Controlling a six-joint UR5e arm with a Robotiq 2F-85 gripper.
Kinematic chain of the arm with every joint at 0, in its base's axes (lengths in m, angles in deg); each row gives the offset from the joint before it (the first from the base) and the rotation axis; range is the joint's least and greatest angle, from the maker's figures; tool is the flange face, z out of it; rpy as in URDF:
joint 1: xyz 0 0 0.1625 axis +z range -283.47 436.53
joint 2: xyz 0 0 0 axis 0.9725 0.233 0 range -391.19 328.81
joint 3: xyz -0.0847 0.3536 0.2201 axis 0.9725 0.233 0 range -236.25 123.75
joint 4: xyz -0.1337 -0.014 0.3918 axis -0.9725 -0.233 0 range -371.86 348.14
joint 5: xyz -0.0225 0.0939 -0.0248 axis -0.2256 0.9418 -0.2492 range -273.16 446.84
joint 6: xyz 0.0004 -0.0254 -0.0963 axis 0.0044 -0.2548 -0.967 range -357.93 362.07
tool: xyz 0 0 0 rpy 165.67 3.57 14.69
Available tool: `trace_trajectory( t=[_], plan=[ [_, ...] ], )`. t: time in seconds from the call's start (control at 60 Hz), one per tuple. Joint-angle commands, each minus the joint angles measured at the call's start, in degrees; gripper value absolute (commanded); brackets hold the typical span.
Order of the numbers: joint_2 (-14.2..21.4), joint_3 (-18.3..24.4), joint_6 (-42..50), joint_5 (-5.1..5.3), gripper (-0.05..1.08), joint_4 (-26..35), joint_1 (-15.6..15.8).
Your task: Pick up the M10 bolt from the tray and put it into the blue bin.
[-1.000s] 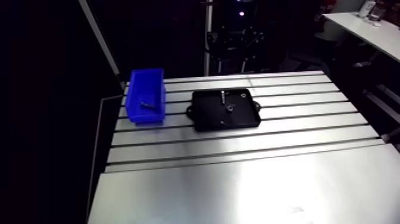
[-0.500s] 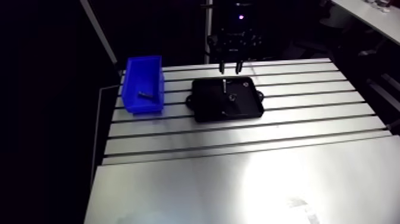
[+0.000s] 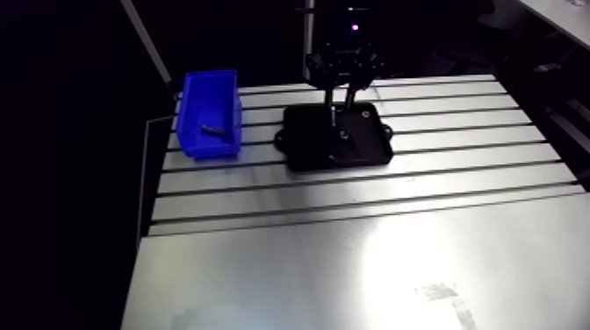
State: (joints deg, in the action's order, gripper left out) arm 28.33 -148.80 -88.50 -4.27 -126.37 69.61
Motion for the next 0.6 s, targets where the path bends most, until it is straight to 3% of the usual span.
trace_trajectory(
  t=[0.017,0.6],
  plan=[
    [-1.1,0.0,0.0,0.01,0.58,-1.1,0.2],
    [-2.3,0.0,0.1,0.19,0.58,-1.8,0.2]
  ],
)
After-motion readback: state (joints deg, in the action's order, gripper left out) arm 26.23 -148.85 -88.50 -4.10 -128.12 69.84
